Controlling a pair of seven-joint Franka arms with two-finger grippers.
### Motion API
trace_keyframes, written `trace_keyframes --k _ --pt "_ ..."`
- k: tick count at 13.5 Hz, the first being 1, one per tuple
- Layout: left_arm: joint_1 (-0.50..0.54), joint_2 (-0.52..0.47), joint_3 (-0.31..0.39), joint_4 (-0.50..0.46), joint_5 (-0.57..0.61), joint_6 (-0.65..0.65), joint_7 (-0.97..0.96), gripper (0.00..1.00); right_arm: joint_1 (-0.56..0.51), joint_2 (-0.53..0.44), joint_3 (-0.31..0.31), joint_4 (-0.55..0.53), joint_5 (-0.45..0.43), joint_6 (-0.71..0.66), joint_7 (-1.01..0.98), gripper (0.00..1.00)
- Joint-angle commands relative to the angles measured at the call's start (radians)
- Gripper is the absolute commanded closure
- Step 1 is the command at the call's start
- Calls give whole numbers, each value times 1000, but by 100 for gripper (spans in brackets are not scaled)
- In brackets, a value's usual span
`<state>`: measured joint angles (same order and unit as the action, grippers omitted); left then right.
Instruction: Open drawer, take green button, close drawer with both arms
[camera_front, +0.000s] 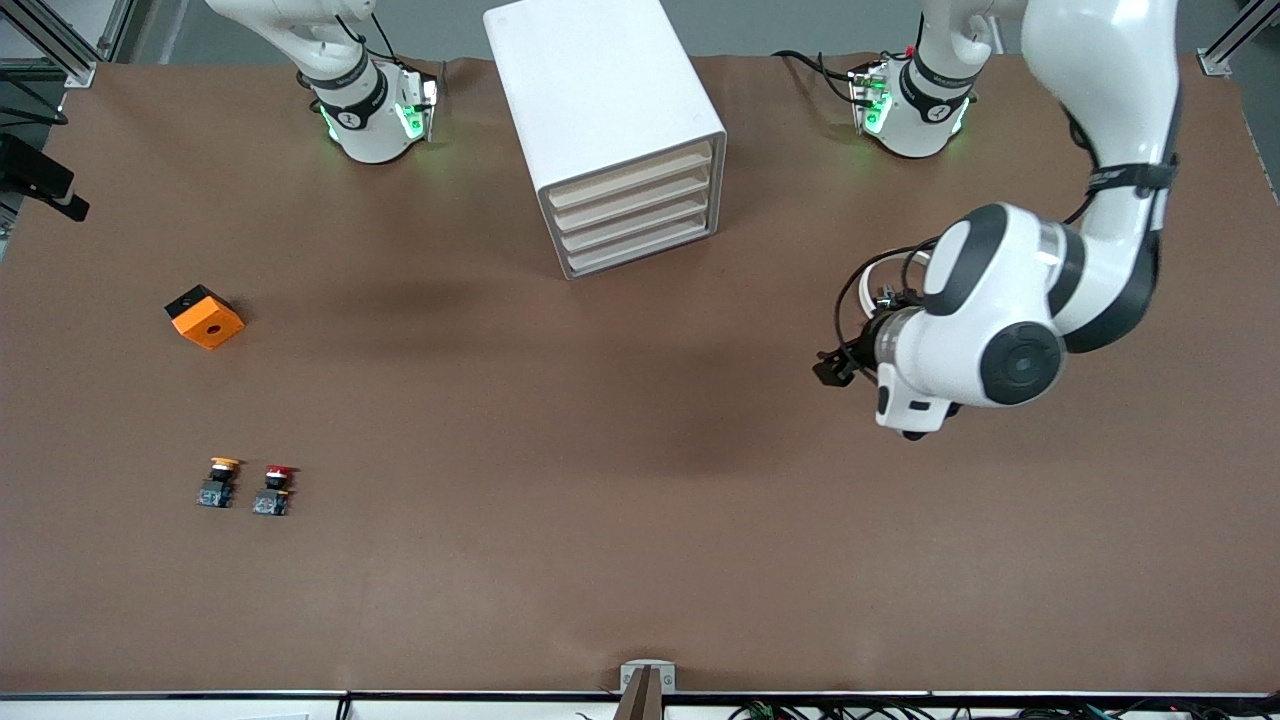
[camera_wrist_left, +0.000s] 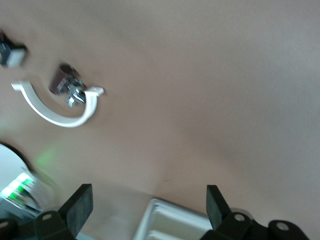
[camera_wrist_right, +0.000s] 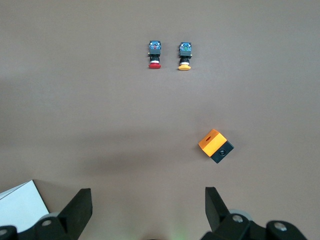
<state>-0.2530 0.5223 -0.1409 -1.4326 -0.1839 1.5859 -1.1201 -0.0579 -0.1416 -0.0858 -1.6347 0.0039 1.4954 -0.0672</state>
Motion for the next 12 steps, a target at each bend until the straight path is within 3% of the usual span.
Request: trace_keyframes --k 1,9,12 --pt "-38 103 0 53 -20 87 -290 0 0 -26 -2 -24 8 11 -6 0" --pt "-87 306 -9 63 -337 134 -674 0 0 -26 -2 -24 8 11 -6 0" --pt "-115 350 -9 61 -460 42 -789 0 0 -26 -2 -24 7 11 -6 0"
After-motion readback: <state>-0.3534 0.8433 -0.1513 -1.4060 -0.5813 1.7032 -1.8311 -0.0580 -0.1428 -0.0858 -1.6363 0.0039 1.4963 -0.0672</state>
